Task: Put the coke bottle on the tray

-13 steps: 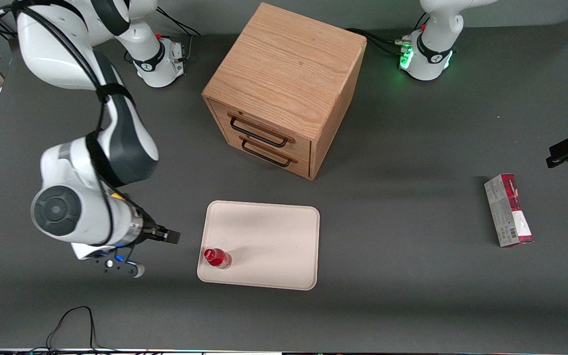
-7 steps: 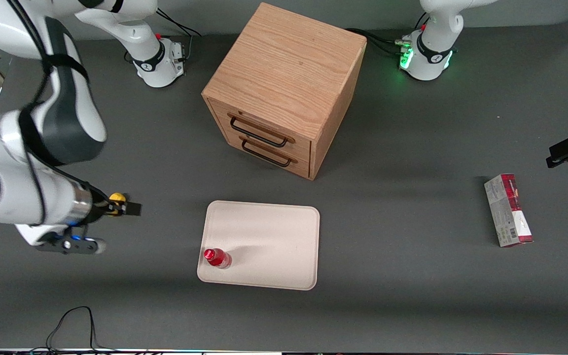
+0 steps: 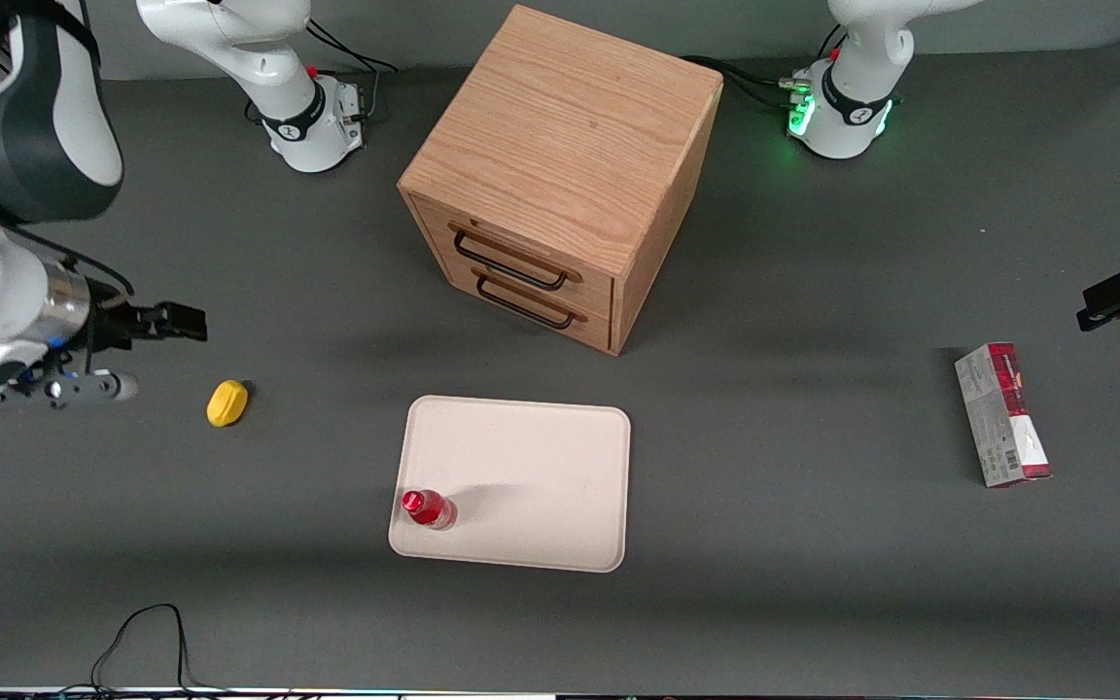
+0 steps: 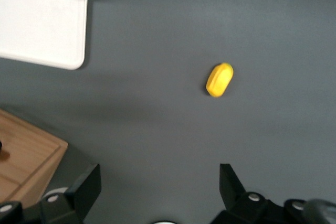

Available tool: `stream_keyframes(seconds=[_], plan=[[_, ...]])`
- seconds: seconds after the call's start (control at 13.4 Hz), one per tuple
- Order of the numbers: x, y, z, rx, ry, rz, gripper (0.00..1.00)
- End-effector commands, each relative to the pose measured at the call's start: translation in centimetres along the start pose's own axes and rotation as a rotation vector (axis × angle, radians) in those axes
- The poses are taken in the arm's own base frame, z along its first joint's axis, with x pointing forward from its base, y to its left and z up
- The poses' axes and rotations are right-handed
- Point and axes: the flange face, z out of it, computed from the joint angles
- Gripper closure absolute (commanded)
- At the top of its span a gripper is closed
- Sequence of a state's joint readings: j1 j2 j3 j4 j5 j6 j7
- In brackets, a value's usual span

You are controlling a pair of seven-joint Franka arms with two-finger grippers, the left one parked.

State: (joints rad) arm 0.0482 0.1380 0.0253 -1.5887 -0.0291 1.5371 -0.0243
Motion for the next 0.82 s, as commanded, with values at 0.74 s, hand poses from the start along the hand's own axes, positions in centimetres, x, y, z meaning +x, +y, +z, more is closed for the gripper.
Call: stream_keyframes(seconds=[0.74], plan=[[-4.4, 4.5, -3.3, 0.019, 0.053, -0.022, 0.00]])
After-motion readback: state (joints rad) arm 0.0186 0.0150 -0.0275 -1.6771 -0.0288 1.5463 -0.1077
